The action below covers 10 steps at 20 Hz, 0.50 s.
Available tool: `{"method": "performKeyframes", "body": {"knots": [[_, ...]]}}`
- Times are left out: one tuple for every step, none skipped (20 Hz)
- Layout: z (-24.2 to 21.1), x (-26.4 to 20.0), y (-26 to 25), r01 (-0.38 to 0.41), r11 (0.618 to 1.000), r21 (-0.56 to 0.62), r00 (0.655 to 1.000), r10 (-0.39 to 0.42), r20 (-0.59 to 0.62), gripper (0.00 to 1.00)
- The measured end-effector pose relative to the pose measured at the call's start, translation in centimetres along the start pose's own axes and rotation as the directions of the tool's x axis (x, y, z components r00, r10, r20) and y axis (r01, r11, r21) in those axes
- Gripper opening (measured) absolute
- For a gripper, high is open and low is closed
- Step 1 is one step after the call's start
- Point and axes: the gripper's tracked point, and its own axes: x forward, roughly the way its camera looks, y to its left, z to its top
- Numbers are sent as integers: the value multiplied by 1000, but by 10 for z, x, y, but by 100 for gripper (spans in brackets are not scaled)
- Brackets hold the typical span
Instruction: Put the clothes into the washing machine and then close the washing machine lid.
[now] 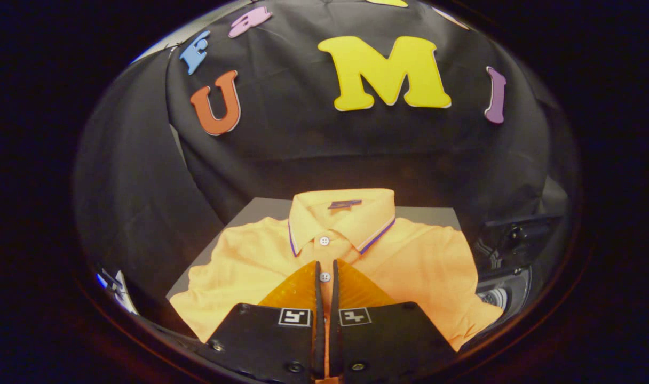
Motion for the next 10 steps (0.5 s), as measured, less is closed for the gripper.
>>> {"method": "performKeyframes", "body": {"knots": [[4,-8,2,-16,1000,-4,1000,16,22,7],[10,-17,1,-29,1000,-10,999,29,44,6],[16,-24,2,-42,999,-11,997,43,66,6],[23,-33,2,-53,998,-17,995,54,89,6],[31,-43,1,-64,998,-21,991,66,116,6],[38,-50,1,-74,997,-27,988,77,135,6],[46,-60,-1,-80,996,-36,983,85,162,6],[54,-69,-1,-89,995,-44,977,96,188,6],[63,-79,-2,-94,994,-55,971,104,214,6],[70,-88,-4,-98,993,-63,966,110,234,6]]}}
